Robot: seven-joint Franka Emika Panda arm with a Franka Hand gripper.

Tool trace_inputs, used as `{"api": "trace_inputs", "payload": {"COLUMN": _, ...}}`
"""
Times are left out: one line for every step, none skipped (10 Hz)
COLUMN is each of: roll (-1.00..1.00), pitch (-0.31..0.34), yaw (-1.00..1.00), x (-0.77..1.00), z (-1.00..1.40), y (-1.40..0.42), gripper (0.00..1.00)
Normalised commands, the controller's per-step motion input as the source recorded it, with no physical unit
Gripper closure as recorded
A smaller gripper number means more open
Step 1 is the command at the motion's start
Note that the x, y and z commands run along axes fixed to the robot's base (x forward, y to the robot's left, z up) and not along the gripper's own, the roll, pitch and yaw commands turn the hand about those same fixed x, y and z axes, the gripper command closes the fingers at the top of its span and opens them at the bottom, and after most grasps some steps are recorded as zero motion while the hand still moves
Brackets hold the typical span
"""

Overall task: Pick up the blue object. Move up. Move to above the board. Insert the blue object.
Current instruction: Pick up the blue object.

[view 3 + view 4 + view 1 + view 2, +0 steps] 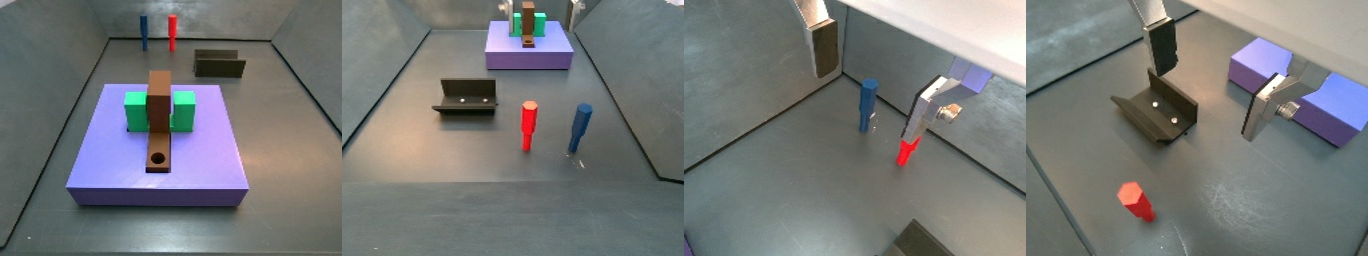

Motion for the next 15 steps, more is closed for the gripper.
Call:
{"api": "trace_inputs", "payload": {"roll": 0.0, "pitch": -0.024, "yaw": 0.0, "x": 0.01, "z": -0.07, "y": 0.0, "gripper": 0.0}}
{"api": "trace_inputs", "payload": {"roll": -0.08, "pitch": 0.0, "yaw": 0.0, "x": 0.0, "z": 0.0, "y": 0.0, "gripper": 0.0}}
{"api": "trace_inputs", "payload": {"roll": -0.1, "pitch": -0.036, "yaw": -0.1, "x": -0.14, "z": -0.15, "y": 0.26, "gripper": 0.0}}
{"api": "trace_inputs", "payload": {"roll": -0.08, "pitch": -0.021, "yaw": -0.1, "x": -0.24, "z": -0.31, "y": 0.79, "gripper": 0.0}}
{"api": "trace_inputs", "payload": {"roll": 0.0, "pitch": -0.05, "yaw": -0.08, "x": -0.55, "z": -0.38, "y": 0.82, "gripper": 0.0}}
{"api": "trace_inputs", "payload": {"roll": 0.0, "pitch": -0.046, "yaw": -0.05, "x": -0.67, "z": -0.45, "y": 0.85, "gripper": 0.0}}
{"api": "trace_inputs", "payload": {"roll": 0.0, "pitch": -0.089, "yaw": -0.09, "x": -0.67, "z": -0.52, "y": 0.77, "gripper": 0.0}}
{"api": "trace_inputs", "payload": {"roll": -0.01, "pitch": -0.101, "yaw": -0.08, "x": -0.6, "z": -0.47, "y": 0.54, "gripper": 0.0}}
{"api": "trace_inputs", "payload": {"roll": -0.07, "pitch": -0.066, "yaw": 0.0, "x": -0.29, "z": -0.3, "y": 0.35, "gripper": 0.0}}
{"api": "trace_inputs", "payload": {"roll": -0.04, "pitch": -0.029, "yaw": 0.0, "x": -0.13, "z": -0.14, "y": 0.17, "gripper": 0.0}}
{"api": "trace_inputs", "payload": {"roll": 0.0, "pitch": 0.0, "yaw": 0.0, "x": 0.0, "z": -0.13, "y": 0.02, "gripper": 0.0}}
{"api": "trace_inputs", "payload": {"roll": 0.0, "pitch": 0.0, "yaw": -0.01, "x": 0.0, "z": -0.25, "y": 0.02, "gripper": 0.0}}
{"api": "trace_inputs", "payload": {"roll": 0.06, "pitch": 0.0, "yaw": -0.02, "x": -0.03, "z": -0.36, "y": 0.05, "gripper": 0.0}}
{"api": "trace_inputs", "payload": {"roll": 0.07, "pitch": 0.0, "yaw": -0.01, "x": -0.03, "z": -0.34, "y": 0.06, "gripper": 0.0}}
{"api": "trace_inputs", "payload": {"roll": 0.06, "pitch": 0.0, "yaw": 0.0, "x": 0.0, "z": -0.26, "y": 0.11, "gripper": 0.0}}
